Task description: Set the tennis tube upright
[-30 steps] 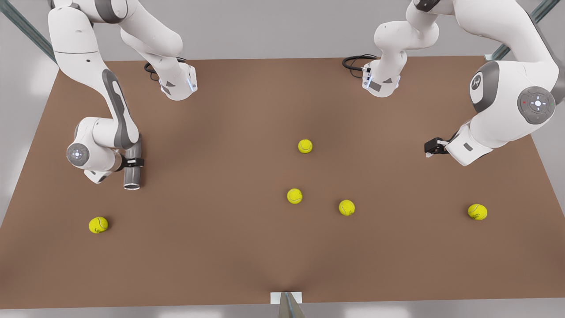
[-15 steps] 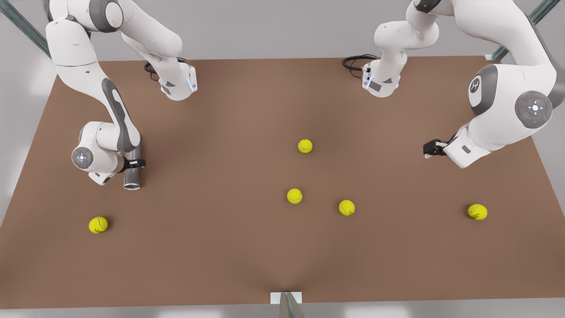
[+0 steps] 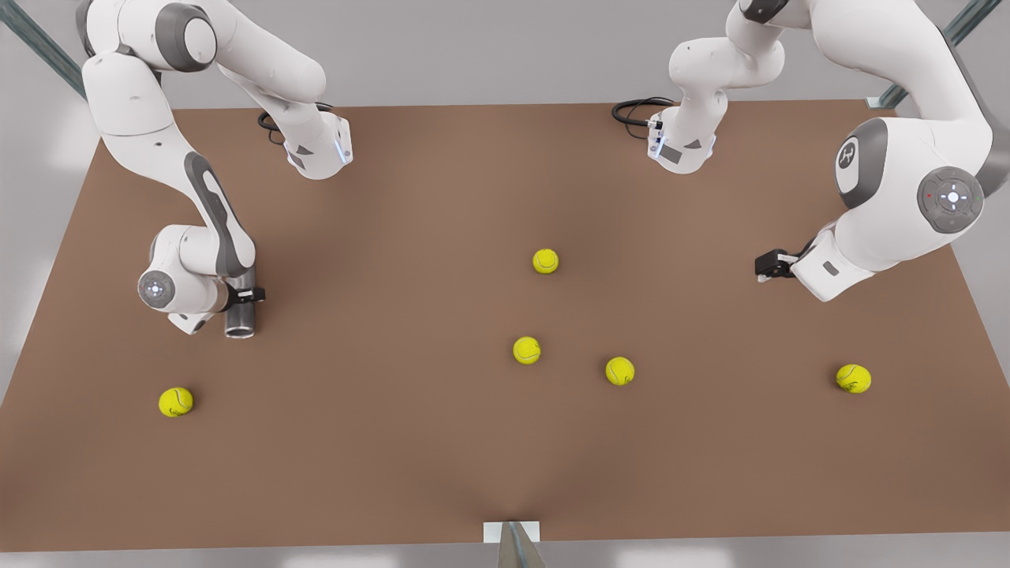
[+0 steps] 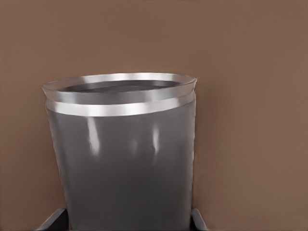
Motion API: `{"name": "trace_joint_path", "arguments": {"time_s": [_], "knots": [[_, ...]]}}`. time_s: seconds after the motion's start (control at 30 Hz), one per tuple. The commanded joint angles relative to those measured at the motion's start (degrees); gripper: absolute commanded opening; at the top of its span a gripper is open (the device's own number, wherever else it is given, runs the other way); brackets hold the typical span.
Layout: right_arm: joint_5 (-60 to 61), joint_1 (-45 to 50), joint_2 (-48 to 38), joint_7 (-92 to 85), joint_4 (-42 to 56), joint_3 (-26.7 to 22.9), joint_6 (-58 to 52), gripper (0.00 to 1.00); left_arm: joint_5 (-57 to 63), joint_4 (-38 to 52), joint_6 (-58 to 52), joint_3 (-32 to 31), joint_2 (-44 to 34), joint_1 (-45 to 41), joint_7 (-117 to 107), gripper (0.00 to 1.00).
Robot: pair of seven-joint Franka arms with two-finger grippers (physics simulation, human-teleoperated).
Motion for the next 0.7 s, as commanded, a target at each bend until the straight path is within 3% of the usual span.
{"name": "trace_joint_path", "arguments": {"time_s": [0.0,0.03,0.1,0.53,0.67], "knots": [[0.0,0.0,0.09,0.0,0.0,0.0,0.0,0.65,0.0,0.0,-0.01,0.0,0.0,0.0,0.0,1.0],[0.0,0.09,0.1,-0.09,0.0,0.0,-0.09,0.57,0.0,-0.35,-0.01,0.0,0.0,0.0,0.0,1.0],[0.0,0.18,0.18,-0.18,0.09,0.0,-0.09,0.54,0.0,-0.35,-0.01,0.0,0.0,0.0,0.0,1.0],[-0.17,1.41,-0.61,-3.69,3.34,0.87,-1.49,0.55,0.0,-0.35,-0.09,0.0,0.0,0.0,-0.09,1.0],[-0.17,1.76,-0.43,-7.47,13.97,3.95,-10.8,0.55,0.0,-0.35,-0.09,0.0,0.0,0.0,-0.09,1.0]]}}
